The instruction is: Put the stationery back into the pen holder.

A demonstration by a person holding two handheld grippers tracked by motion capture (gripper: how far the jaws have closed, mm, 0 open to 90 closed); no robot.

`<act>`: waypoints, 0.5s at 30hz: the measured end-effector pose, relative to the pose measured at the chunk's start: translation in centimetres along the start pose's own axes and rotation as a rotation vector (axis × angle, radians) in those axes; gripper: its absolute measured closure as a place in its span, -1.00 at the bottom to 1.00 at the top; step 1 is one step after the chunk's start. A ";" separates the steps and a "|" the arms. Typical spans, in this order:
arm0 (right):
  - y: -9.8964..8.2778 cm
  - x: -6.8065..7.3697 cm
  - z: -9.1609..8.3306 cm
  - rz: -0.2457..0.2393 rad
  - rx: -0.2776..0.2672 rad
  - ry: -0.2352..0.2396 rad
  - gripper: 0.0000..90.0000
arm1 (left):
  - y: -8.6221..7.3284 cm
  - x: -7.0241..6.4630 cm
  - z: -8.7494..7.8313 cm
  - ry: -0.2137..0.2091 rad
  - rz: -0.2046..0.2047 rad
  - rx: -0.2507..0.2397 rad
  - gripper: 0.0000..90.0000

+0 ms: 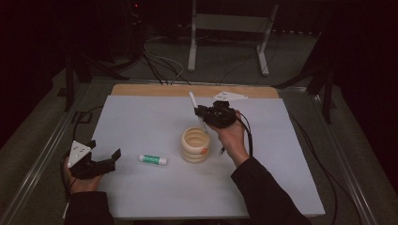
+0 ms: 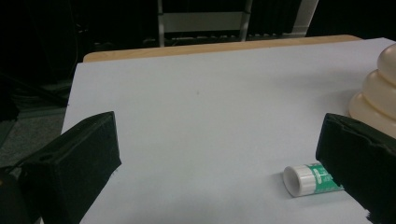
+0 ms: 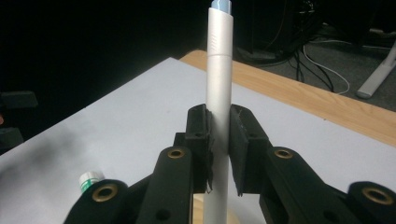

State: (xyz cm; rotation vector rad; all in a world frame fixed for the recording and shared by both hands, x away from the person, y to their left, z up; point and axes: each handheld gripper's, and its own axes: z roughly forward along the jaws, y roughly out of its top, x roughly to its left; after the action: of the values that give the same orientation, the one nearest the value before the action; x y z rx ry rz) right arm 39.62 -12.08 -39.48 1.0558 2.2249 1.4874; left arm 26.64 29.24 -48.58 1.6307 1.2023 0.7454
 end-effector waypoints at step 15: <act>-0.7 1.1 0.8 -0.024 0.024 0.016 0.75 | 0.0 0.0 0.0 0.000 -0.001 -0.001 -1.00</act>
State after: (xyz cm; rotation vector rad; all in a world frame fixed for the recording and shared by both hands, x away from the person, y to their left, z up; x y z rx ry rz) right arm 39.03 -10.88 -40.25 1.0239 2.2637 1.4682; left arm 26.63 29.25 -48.57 1.6289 1.2027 0.7455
